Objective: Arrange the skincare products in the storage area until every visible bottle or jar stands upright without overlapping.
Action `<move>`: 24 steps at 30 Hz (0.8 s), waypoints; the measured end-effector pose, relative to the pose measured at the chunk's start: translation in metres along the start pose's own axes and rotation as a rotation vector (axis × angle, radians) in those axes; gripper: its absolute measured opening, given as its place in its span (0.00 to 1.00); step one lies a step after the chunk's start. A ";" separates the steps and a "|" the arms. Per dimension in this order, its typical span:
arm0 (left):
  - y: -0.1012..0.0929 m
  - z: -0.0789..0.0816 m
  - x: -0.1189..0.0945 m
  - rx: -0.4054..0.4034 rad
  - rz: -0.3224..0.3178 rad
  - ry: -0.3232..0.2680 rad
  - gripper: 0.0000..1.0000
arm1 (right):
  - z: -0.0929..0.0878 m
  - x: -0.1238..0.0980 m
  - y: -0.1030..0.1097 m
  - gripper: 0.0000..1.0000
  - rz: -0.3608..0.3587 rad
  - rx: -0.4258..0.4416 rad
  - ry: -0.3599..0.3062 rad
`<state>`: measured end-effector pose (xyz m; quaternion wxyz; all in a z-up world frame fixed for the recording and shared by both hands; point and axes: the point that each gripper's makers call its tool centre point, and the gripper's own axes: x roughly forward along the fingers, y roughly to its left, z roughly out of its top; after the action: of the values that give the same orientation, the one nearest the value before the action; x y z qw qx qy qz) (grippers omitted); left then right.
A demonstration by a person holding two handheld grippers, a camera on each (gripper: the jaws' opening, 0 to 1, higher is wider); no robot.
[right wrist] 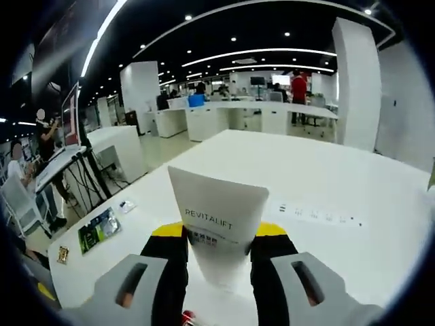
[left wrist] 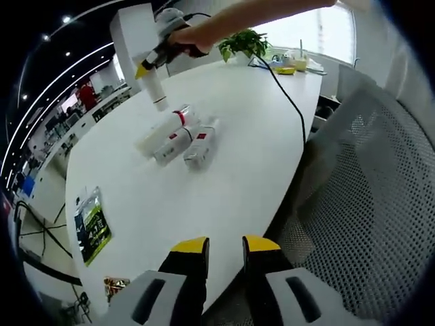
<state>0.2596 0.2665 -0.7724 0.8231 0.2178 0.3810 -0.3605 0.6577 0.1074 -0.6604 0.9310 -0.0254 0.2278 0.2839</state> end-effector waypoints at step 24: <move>0.001 -0.002 0.000 -0.010 0.003 0.007 0.20 | -0.021 0.011 0.006 0.33 -0.087 -0.011 -0.083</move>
<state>0.2597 0.2686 -0.7737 0.8234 0.2156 0.3851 -0.3567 0.6542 0.1141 -0.6835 0.9509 -0.0286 0.1862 0.2455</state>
